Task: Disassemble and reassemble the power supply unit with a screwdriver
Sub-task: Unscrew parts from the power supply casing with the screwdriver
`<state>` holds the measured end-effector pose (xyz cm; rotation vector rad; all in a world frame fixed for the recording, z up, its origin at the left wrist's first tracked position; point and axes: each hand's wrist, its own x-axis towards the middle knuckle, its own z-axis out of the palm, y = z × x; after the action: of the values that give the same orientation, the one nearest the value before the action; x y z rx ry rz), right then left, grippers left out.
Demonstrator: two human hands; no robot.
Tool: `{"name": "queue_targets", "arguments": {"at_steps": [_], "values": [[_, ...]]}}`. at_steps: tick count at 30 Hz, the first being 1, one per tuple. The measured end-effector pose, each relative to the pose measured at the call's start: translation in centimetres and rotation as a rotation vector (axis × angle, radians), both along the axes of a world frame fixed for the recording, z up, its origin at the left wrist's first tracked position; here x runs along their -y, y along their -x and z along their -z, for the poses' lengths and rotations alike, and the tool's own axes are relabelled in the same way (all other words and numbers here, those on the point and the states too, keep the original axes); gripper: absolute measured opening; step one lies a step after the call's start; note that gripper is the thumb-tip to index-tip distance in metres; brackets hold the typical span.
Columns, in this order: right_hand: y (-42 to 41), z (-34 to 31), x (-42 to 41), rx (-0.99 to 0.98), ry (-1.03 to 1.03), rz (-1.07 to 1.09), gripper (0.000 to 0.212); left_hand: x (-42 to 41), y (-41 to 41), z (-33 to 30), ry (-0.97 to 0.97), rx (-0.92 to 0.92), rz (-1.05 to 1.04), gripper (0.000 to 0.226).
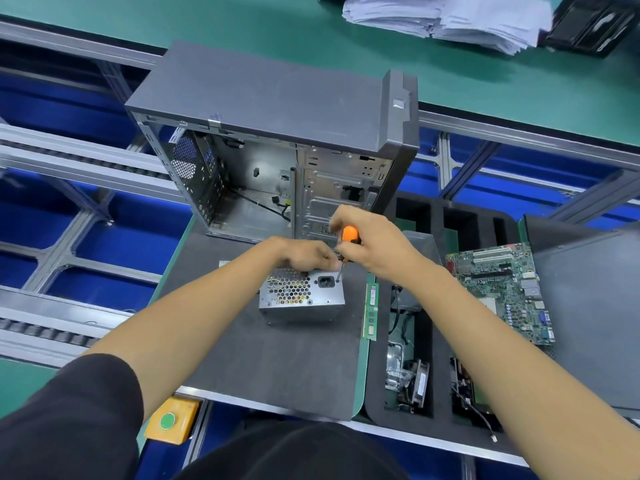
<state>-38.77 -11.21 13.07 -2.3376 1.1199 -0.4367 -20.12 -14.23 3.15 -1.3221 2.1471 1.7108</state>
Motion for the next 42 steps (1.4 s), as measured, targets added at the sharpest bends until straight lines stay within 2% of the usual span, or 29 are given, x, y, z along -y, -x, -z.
{"name": "queue_targets", "arguments": {"at_steps": [4, 5, 9, 12, 17, 20, 23, 28, 30, 32, 34, 38, 40, 42], "values": [[0.0, -0.2, 0.2, -0.04, 0.07, -0.071, 0.03, -0.3, 0.1, -0.4, -0.03, -0.047, -0.013, 0.056], [0.1, -0.3, 0.4, -0.068, 0.103, -0.094, 0.028, -0.4, 0.1, -0.4, -0.042, -0.062, -0.02, 0.054], [0.4, -1.0, 0.9, -0.198, 0.172, -0.215, 0.013, -0.4, 0.3, 0.0, -0.07, -0.098, -0.062, 0.03], [0.5, -1.9, 1.0, -0.265, 0.143, -0.254, 0.013, -0.3, 0.4, 0.2, -0.051, -0.103, -0.118, 0.027], [0.2, -3.3, 1.1, -0.328, 0.147, -0.279, 0.017, -0.2, 0.2, 0.4, -0.037, -0.161, -0.127, 0.009], [0.2, -3.8, 1.4, -0.394, 0.162, -0.294, 0.008, -0.2, 0.4, 0.4, -0.045, -0.173, -0.154, 0.016], [0.1, -4.0, 1.5, -0.47, 0.175, -0.309, 0.012, -0.2, 0.3, 0.5, -0.021, -0.152, -0.16, 0.008], [0.0, -4.0, 1.7, -0.502, 0.185, -0.397, 0.021, -0.3, 0.3, 0.9, -0.016, -0.171, -0.194, 0.02], [-0.1, -4.0, 1.7, -0.526, 0.241, -0.416, 0.019, -0.4, 0.3, 0.7, 0.004, -0.179, -0.183, 0.026], [-0.3, -4.0, 1.7, -0.582, 0.354, -0.416, 0.016, -0.4, 0.4, 0.8, -0.004, -0.186, -0.198, 0.012], [-0.4, -3.7, 1.7, -0.632, 0.414, -0.413, 0.015, -0.7, 0.5, 0.7, -0.017, -0.188, -0.229, 0.025], [-0.6, -3.7, 2.0, -0.56, 0.248, -0.432, 0.021, -0.8, 0.4, 0.3, -0.019, -0.188, -0.207, 0.021], [-0.8, -3.7, 2.2, -0.501, 0.136, -0.461, 0.025, -0.8, 0.4, 0.4, -0.004, -0.191, -0.207, 0.031], [-0.9, -3.9, 2.2, -0.501, 0.183, -0.495, 0.019, -0.8, 0.4, 0.7, -0.018, -0.195, -0.231, 0.036]]}}
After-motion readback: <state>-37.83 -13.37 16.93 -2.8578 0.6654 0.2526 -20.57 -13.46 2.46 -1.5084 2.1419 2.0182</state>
